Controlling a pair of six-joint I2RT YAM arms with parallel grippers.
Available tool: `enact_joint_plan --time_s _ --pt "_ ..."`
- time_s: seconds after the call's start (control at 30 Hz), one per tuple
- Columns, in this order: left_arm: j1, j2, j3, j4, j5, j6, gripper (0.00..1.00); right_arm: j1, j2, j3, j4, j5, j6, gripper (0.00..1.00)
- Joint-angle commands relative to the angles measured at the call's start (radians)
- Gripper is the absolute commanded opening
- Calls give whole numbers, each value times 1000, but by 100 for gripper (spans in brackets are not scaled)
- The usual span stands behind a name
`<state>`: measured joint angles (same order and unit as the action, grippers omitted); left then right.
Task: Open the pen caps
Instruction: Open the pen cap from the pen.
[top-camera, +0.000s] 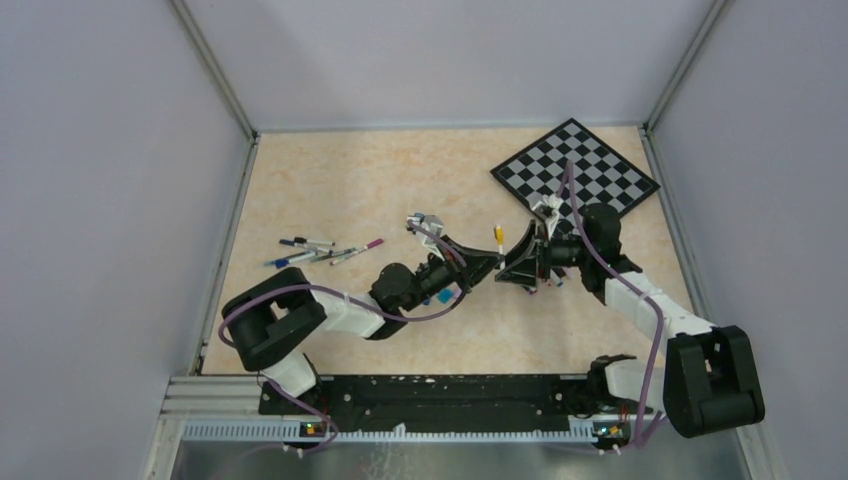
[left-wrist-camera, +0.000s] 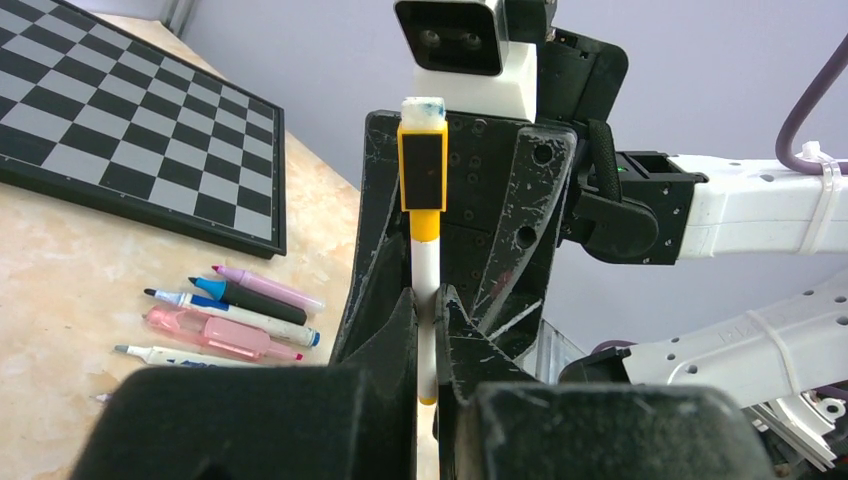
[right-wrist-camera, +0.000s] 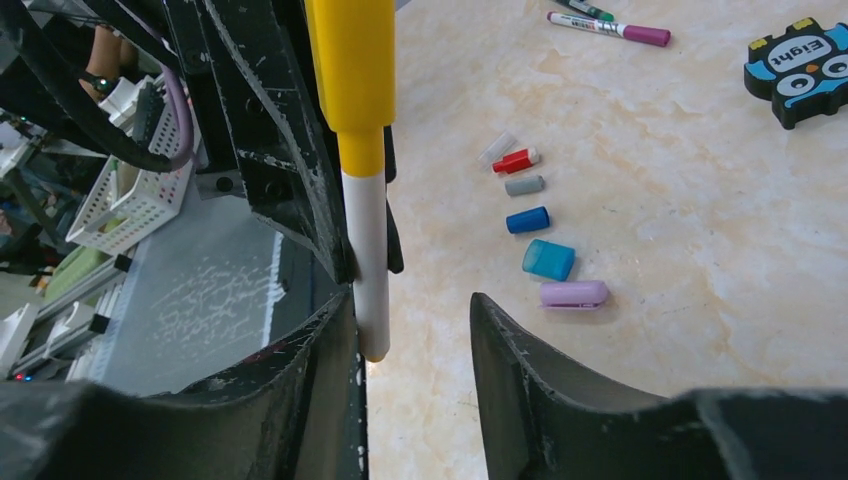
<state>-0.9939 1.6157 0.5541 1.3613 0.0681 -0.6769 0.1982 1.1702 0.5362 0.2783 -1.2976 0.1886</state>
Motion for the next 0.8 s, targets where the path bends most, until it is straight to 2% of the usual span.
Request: enact_joint_plan --time_s 0.0,0.17,0.3,0.4,0.5,0.53,0.6,0.63,0.67,0.77 --pt "-11 10 31 76 -17 18 0 10 4 7 73 5 35 42" --pt "-14 20 29 82 -22 20 1 11 1 4 88 -4 37 27" --pt "-15 23 29 89 -24 21 3 11 2 5 100 -24 32 0" --pt "-14 7 22 96 -42 37 12 11 -3 18 53 -35 -10 0" --pt "-14 -46 -12 100 -93 78 33 11 -1 49 -58 -45 -108 0" --pt "-13 -67 -27 105 -107 89 48 12 -1 57 -84 -49 -129 0" --pt "-4 -107 -57 109 -112 108 66 12 2 66 -119 -58 -155 0" --pt "6 -130 -66 102 -94 108 74 12 3 67 -127 -61 -162 0" --pt "47 -181 -66 27 -14 74 87 12 7 72 -160 -73 -183 0" --pt "107 -225 -32 -130 60 -3 95 18 13 80 -191 -89 -225 0"
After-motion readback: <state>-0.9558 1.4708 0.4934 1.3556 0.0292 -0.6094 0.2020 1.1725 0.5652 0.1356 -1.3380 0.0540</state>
